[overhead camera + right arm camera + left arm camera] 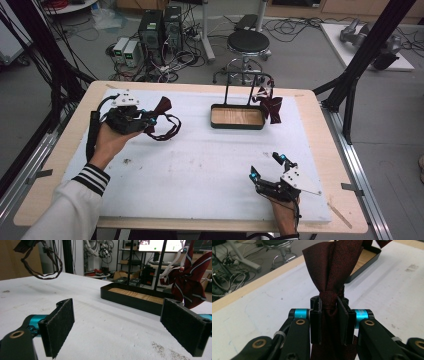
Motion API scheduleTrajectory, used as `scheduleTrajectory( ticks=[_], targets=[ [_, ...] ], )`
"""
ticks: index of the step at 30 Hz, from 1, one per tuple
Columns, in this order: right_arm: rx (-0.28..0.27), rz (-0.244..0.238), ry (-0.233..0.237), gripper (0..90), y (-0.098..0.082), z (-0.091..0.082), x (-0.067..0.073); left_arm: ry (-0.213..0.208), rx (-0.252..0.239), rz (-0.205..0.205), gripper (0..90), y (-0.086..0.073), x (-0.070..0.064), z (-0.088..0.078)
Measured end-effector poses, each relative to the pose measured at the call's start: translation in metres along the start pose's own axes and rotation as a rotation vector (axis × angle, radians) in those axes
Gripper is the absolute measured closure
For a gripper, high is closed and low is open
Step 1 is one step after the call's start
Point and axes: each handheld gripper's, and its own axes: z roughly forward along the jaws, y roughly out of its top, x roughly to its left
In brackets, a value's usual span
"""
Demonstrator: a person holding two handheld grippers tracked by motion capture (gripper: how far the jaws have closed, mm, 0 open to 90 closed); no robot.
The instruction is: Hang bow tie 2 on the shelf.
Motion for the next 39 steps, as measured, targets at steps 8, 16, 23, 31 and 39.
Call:
scheduleTrajectory(
  ticks=[8, 16, 23, 31, 39],
  targets=[
    [-0.009, 0.004, 0.002, 11.2, 0.000, -0.001, -0.001, -0.020, -0.044, 0.029, 74.4, 0.015, -0.008, 0.010],
    [-0.009, 0.003, 0.001, 11.3, -0.001, -0.001, -0.001, -0.040, -0.074, 0.048, 74.4, 0.035, -0.018, 0.025],
    [-0.008, 0.003, 0.000, 11.2, -0.001, 0.000, -0.001, -0.066, -0.104, 0.056, 74.4, 0.055, -0.026, 0.038],
    [-0.007, 0.000, 0.003, 11.2, -0.001, -0.001, 0.000, -0.071, -0.116, 0.066, 74.4, 0.071, -0.031, 0.050],
    [-0.012, 0.002, 0.006, 11.3, -0.001, -0.001, 0.000, -0.067, -0.113, 0.074, 74.4, 0.079, -0.036, 0.061]
  ],
)
